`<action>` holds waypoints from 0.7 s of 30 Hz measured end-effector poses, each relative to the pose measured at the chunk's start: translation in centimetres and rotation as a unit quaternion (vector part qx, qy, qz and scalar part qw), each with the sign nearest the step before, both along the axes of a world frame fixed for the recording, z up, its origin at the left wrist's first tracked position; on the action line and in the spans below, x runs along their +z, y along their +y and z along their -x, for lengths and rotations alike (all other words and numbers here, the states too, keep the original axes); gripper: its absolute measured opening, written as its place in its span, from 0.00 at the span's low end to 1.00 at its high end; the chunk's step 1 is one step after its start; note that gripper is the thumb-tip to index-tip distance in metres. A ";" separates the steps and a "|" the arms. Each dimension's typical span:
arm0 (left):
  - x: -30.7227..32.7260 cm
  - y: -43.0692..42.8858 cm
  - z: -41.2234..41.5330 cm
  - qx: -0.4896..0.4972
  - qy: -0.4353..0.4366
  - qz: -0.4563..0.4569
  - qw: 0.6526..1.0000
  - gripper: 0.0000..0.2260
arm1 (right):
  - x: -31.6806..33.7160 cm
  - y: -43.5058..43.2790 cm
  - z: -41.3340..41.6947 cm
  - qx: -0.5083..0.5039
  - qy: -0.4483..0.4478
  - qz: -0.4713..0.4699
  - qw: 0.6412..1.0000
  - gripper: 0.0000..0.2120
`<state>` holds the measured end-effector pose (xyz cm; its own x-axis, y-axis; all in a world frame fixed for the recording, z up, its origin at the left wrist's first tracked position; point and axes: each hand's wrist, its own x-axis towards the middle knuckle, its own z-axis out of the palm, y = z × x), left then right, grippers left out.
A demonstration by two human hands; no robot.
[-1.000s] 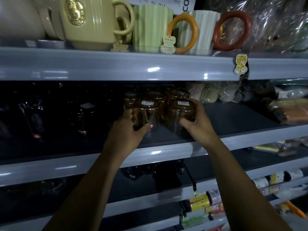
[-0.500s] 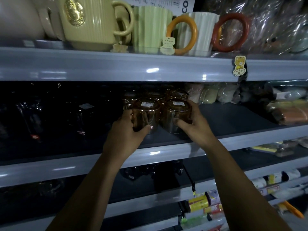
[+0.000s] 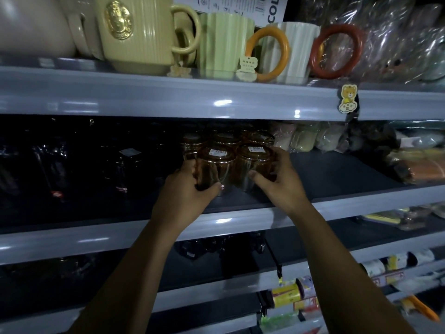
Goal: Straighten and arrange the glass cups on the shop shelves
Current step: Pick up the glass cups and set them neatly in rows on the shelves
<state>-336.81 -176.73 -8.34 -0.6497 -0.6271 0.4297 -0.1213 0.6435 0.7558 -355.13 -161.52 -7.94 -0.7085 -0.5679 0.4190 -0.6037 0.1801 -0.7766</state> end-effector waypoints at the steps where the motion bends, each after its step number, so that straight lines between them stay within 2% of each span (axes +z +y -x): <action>1: 0.0 0.0 0.0 -0.002 -0.002 0.001 1.000 0.17 | 0.0 0.0 0.0 -0.011 -0.005 0.007 1.000 0.35; 4: 0.0 -0.1 -0.1 -0.013 -0.005 -0.002 1.000 0.18 | -0.2 -0.1 0.0 -0.025 -0.007 -0.001 1.000 0.33; 7: 0.1 -0.2 -0.1 -0.017 -0.008 -0.002 1.000 0.17 | -0.1 -0.1 -0.2 -0.029 0.031 0.000 0.999 0.32; 11: 0.3 -0.3 0.1 -0.008 -0.003 0.007 1.000 0.17 | 0.1 0.0 -0.4 -0.027 0.065 -0.025 0.997 0.34; 15: 0.2 -0.1 0.3 0.002 -0.003 0.004 1.000 0.25 | 0.1 -0.1 -0.5 -0.022 0.070 -0.043 0.996 0.38; 21: 0.3 0.4 0.1 0.028 -0.021 0.011 0.999 0.28 | 0.3 0.0 -0.5 -0.028 0.042 -0.058 0.997 0.36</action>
<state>-336.96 -176.38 -8.09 -0.6311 -0.6542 0.4168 -0.1885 0.6506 0.7357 -354.65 -161.53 -7.62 -0.7055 -0.5767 0.4120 -0.6522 0.3007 -0.6958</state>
